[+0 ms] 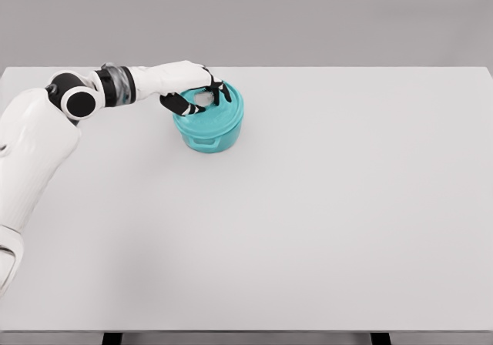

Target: Cover the pot with left arm

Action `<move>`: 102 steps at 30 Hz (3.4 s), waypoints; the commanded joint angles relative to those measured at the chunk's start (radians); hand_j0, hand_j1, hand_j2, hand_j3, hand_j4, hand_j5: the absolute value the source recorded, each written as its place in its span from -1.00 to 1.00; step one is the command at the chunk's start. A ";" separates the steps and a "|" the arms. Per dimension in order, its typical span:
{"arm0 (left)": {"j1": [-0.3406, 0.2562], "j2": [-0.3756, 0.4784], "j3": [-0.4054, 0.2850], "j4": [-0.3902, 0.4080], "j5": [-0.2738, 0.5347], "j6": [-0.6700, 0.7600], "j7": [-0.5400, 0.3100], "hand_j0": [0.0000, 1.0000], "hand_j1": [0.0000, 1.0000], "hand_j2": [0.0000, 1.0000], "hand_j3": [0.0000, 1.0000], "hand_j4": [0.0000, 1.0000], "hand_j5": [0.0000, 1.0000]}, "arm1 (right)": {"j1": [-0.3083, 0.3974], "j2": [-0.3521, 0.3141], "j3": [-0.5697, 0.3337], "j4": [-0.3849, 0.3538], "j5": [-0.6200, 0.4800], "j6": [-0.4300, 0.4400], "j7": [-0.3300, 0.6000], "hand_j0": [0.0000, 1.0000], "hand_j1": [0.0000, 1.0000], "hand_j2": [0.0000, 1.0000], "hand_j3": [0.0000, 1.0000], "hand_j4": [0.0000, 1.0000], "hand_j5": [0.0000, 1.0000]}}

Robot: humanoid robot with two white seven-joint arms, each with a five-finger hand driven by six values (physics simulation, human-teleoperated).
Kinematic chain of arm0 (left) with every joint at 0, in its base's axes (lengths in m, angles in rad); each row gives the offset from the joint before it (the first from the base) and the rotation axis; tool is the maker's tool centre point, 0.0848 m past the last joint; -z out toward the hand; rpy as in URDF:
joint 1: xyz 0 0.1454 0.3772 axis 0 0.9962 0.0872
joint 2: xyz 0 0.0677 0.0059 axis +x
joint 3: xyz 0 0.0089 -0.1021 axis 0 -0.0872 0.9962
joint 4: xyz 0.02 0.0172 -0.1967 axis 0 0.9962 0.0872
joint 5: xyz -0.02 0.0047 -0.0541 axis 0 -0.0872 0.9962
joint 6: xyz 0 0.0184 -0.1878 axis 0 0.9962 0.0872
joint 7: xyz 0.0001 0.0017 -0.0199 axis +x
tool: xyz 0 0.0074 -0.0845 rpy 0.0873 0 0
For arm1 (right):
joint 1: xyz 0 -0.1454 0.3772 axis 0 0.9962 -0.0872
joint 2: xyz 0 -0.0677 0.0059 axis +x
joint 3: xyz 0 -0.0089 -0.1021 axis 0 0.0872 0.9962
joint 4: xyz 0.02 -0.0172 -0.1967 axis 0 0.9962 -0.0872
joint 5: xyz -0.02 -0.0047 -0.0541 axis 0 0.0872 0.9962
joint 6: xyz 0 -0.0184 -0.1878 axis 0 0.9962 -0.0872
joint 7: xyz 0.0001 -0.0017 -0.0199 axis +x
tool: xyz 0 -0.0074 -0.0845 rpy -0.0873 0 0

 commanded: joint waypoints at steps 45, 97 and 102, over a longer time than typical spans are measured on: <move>-0.011 -0.016 0.002 0.027 -0.010 -0.005 -0.009 0.89 0.89 0.89 0.89 0.89 0.89 | -0.002 0.000 0.000 -0.001 0.000 0.000 0.000 1.00 1.00 1.00 1.00 1.00 1.00; -0.032 -0.011 0.012 -0.012 -0.001 -0.005 -0.009 1.00 1.00 1.00 1.00 1.00 1.00 | 0.000 0.000 0.000 0.001 0.000 0.000 0.000 1.00 1.00 1.00 1.00 1.00 1.00; -0.034 -0.007 0.012 -0.030 0.005 -0.005 -0.009 1.00 1.00 1.00 1.00 1.00 1.00 | 0.000 0.000 0.000 -0.001 0.000 0.000 0.000 1.00 1.00 1.00 1.00 1.00 1.00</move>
